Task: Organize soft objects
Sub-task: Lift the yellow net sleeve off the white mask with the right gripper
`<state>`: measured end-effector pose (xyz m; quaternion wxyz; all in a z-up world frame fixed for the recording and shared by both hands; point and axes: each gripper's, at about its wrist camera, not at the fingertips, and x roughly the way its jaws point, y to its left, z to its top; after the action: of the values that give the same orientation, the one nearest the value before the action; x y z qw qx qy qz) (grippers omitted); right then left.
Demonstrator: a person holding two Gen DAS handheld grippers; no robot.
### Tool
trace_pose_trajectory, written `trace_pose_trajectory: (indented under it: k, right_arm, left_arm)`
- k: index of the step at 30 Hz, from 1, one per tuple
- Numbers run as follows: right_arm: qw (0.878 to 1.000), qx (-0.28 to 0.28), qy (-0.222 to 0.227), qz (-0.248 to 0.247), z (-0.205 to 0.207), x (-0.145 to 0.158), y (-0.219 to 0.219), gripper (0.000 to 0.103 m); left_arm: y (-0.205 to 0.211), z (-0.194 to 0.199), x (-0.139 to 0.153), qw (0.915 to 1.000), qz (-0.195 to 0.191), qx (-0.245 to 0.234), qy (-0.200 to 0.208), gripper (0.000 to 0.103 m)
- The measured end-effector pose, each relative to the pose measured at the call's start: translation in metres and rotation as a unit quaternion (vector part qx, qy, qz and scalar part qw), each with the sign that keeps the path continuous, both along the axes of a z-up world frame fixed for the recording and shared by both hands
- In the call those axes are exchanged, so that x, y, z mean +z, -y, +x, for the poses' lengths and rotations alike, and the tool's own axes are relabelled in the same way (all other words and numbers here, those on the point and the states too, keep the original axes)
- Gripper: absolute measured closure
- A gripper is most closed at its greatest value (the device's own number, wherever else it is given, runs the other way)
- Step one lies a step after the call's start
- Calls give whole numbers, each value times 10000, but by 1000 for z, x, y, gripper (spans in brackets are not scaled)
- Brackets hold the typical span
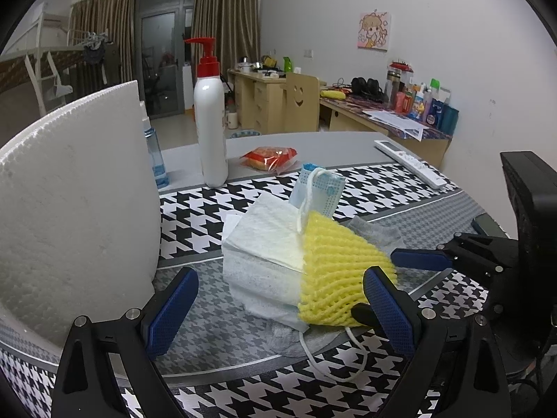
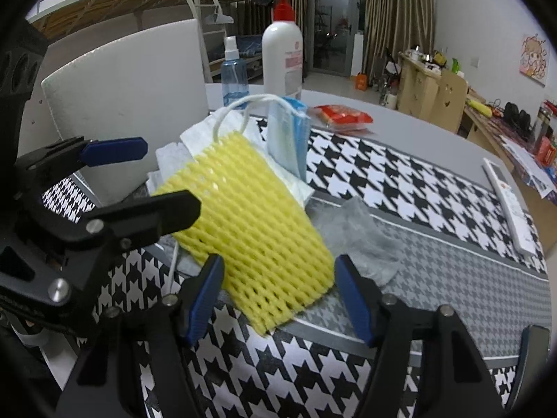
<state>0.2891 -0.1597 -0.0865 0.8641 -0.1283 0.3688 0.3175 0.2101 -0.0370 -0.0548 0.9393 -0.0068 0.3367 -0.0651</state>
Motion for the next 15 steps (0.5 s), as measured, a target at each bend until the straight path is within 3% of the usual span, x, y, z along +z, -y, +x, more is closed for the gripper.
trace_pose_trajectory:
  k: [14, 15]
  right_arm:
    - [9999, 22, -42, -151, -1, -3, -2, 91]
    - [9998, 30, -44, -168, -1, -3, -2, 91]
  left_arm:
    - [-1, 1, -2, 10000, 42, 57, -48, 7]
    - [-1, 1, -2, 10000, 38, 61, -53, 7]
